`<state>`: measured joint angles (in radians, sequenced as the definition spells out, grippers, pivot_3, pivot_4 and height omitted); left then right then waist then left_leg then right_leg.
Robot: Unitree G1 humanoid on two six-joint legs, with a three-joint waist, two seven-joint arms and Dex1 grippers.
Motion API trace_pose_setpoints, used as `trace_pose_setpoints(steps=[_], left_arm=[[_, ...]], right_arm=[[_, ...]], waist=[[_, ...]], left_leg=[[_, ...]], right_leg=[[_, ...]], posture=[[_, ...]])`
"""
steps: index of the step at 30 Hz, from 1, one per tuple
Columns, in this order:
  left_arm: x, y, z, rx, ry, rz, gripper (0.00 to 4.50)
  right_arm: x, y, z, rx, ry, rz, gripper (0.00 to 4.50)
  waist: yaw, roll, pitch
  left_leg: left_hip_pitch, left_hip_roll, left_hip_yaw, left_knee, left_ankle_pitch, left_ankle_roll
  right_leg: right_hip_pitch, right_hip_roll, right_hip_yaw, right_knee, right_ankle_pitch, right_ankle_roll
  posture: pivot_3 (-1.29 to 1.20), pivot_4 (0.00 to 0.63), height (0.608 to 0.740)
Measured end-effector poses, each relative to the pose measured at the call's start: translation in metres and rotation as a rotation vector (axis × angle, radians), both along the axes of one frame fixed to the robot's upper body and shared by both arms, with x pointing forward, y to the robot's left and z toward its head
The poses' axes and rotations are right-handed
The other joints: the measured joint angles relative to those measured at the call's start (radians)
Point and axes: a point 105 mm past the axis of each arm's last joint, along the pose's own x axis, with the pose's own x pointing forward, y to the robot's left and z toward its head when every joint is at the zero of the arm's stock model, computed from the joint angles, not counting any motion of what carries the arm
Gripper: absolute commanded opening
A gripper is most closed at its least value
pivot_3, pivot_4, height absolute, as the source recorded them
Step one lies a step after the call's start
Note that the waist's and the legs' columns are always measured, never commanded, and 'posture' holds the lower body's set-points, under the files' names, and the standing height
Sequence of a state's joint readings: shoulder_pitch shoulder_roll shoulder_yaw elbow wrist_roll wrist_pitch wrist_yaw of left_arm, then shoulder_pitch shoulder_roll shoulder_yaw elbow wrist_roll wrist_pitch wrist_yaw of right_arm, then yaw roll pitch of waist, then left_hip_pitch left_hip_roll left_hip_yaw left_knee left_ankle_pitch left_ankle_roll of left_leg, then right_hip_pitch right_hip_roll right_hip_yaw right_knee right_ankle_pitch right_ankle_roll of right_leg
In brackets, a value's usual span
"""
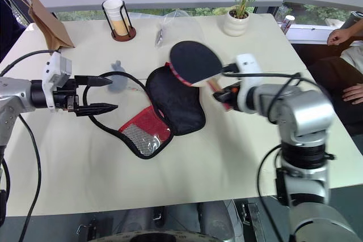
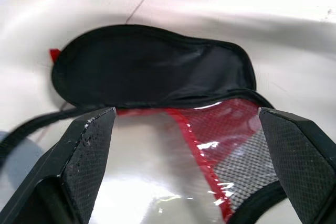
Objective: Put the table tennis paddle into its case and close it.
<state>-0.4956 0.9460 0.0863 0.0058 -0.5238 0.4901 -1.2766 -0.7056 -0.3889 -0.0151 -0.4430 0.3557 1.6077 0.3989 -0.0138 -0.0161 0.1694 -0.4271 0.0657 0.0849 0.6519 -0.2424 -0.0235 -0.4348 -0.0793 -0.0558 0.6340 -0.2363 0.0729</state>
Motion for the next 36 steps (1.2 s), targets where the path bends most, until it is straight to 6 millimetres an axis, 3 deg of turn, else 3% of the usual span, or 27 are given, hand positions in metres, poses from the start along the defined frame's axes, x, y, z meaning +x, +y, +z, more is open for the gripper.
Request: trace_pose_setpoints(steps=[4,13,20,21,24,26,30,32,36], left_arm=[[0.000,0.000,-0.001,0.001,0.008,-0.008,4.50],[-0.005,0.001,-0.008,0.007,0.031,-0.009,4.50],[-0.007,0.002,-0.011,0.011,0.036,0.002,4.50],[-0.007,0.002,-0.011,0.010,0.036,0.004,4.50],[-0.007,0.003,-0.011,0.008,0.036,0.006,4.50],[-0.008,0.004,-0.012,0.017,0.041,0.007,4.50],[-0.015,0.024,-0.014,0.083,0.071,0.044,4.50],[-0.013,0.037,-0.007,0.094,0.059,0.083,4.50],[-0.018,0.068,0.005,0.156,0.048,0.147,4.50]], right_arm=[[0.002,0.028,-0.014,0.016,0.033,-0.003,0.92],[0.001,0.041,-0.033,-0.003,0.084,-0.041,0.92],[0.002,0.042,-0.030,0.005,0.077,-0.044,4.17],[0.002,0.044,-0.027,0.013,0.072,-0.035,4.42],[0.003,0.046,-0.014,0.053,0.050,0.002,4.42],[0.006,0.041,0.002,0.078,0.020,0.025,4.42],[0.009,-0.007,0.044,0.104,-0.106,0.019,4.42],[0.004,-0.019,0.046,0.072,-0.164,0.061,4.42],[-0.015,-0.028,0.030,0.010,-0.209,0.258,4.42]], waist=[[0.002,0.000,0.000],[-0.001,0.000,0.000],[-0.003,0.000,0.000],[-0.003,0.000,0.000],[-0.003,0.000,0.000],[-0.003,0.000,0.000],[0.005,0.000,0.000],[0.002,-0.001,0.000],[-0.008,0.000,0.000]], left_leg=[[0.000,0.000,0.000,0.001,0.000,0.000],[0.000,0.000,0.000,0.000,0.000,0.000],[0.000,0.000,-0.001,0.000,0.000,0.000],[0.000,0.000,-0.001,0.000,0.000,0.000],[0.000,0.000,-0.001,0.000,0.000,0.000],[0.000,0.000,0.000,0.000,0.000,0.000],[0.000,0.000,0.000,-0.001,0.000,0.000],[0.000,0.000,-0.001,-0.002,0.000,0.000],[0.001,0.000,0.001,-0.003,0.000,0.000]], right_leg=[[0.000,0.000,0.000,0.000,0.000,0.000],[0.000,0.000,0.000,0.000,0.000,0.000],[0.000,0.000,0.000,0.000,0.000,0.000],[0.000,0.000,0.000,0.000,0.000,0.000],[0.000,0.000,0.000,0.000,0.000,0.000],[0.000,0.000,0.000,0.000,0.000,0.000],[0.001,-0.001,-0.001,-0.001,0.000,0.000],[0.001,-0.001,-0.001,-0.002,0.000,0.000],[-0.001,-0.001,0.000,-0.002,-0.001,0.000]], posture=[[0.00,0.150,0.740],[0.00,0.150,0.740],[0.00,0.150,0.740],[0.00,0.150,0.740],[0.00,0.150,0.740],[0.00,0.150,0.740],[0.00,0.150,0.740],[0.00,0.150,0.740],[0.00,0.150,0.740]])
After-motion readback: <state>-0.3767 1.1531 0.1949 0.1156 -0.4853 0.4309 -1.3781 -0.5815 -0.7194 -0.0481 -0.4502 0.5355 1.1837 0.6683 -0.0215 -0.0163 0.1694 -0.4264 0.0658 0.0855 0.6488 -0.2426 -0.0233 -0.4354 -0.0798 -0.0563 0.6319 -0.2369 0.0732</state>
